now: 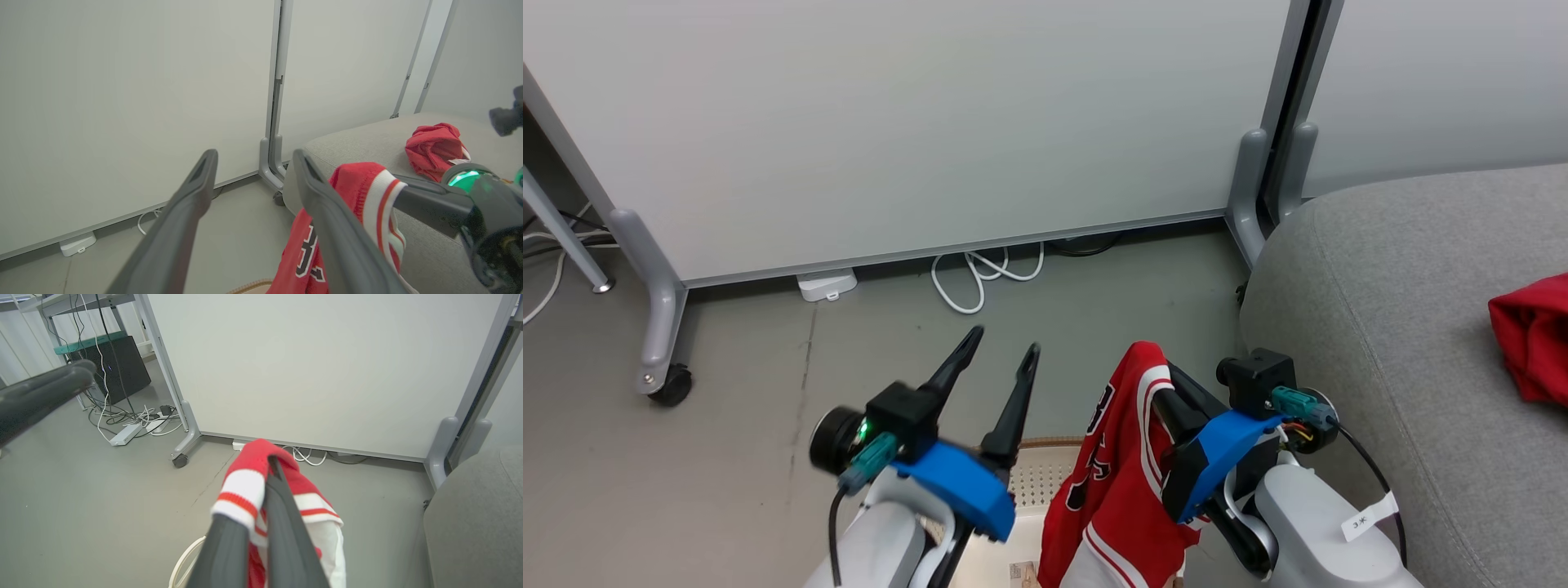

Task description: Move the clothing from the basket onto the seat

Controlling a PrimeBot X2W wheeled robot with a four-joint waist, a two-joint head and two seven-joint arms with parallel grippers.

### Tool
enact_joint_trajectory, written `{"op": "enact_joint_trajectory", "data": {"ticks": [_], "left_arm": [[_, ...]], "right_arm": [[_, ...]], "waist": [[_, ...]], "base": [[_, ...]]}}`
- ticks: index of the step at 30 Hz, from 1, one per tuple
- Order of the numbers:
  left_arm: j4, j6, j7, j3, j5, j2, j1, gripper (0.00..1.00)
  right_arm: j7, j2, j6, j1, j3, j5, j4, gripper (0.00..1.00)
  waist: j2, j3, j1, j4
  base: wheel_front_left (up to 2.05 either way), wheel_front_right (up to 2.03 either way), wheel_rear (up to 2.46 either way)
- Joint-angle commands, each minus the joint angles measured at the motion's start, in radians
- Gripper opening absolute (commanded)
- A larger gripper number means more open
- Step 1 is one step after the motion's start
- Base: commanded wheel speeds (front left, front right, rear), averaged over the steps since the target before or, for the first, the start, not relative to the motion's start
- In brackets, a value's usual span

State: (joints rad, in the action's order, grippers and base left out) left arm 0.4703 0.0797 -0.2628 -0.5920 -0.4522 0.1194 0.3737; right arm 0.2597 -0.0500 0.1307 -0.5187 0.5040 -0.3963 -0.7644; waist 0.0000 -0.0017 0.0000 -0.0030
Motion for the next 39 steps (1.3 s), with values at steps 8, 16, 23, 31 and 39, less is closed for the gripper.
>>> {"op": "enact_joint_trajectory", "data": {"ticks": [8,16,23,31,39], "left_arm": [[-0.027,0.016,-0.003,0.134,0.087,0.000,-0.145,1.00],[-0.046,0.038,-0.003,0.210,0.141,-0.015,-0.204,1.00],[-0.065,0.049,-0.003,0.236,0.165,-0.032,-0.216,1.00],[-0.084,0.051,-0.003,0.243,0.178,-0.041,-0.219,1.00],[-0.098,0.051,-0.003,0.228,0.167,-0.034,-0.197,1.00]], "right_arm": [[0.007,-0.001,0.000,0.020,-0.009,0.009,0.022,0.00],[0.007,-0.001,0.000,0.033,-0.019,0.013,0.029,0.00],[0.006,-0.001,0.000,0.033,-0.025,0.016,0.031,0.00],[0.003,-0.001,0.000,0.032,-0.024,0.012,0.042,0.00],[0.003,-0.001,0.000,0.030,-0.026,0.014,0.055,0.00]], "waist": [[0.0000,0.001,0.0000,-0.012],[0.0000,0.001,0.0000,-0.015],[0.0000,0.003,0.0000,-0.023],[0.0000,0.008,0.0000,-0.072],[0.0000,0.025,0.0000,-0.167]], "base": [[0.00,0.00,0.00],[0.00,0.00,0.00],[0.00,0.00,0.00],[0.00,0.00,0.00],[0.00,0.00,0.00]]}}
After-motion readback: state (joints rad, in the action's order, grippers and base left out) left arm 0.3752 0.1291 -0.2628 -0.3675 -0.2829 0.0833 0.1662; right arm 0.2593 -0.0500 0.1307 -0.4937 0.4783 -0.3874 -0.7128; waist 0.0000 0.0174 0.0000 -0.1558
